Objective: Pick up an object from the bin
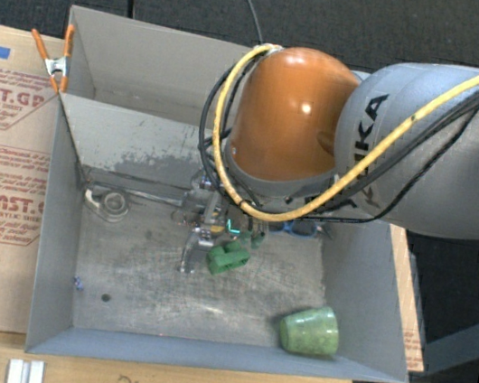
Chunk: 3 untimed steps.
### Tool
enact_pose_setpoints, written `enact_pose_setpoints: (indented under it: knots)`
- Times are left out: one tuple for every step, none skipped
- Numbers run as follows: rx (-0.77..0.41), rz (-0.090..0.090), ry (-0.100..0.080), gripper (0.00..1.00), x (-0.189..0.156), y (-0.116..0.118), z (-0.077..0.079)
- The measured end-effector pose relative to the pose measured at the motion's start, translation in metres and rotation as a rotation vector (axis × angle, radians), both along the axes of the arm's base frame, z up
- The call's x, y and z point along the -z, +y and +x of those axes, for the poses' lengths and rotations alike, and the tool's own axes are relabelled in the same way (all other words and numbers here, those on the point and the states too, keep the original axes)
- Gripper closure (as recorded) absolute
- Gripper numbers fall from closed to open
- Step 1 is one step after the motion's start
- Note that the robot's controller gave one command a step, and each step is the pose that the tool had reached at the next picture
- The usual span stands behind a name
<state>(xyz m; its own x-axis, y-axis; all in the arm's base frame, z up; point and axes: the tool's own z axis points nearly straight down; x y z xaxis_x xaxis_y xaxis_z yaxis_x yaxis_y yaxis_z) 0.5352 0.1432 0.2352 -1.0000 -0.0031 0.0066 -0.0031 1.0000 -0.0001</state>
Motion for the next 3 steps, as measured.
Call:
enact_pose_setpoints:
  knots:
    - [-0.013,-0.003,-0.003,0.0,0.065,-0.108,0.019]
    - [0.104,0.003,-0.019,0.0,0.148,-0.106,0.048]
    - [0.103,0.005,-0.023,1.0,0.143,-0.105,0.049]
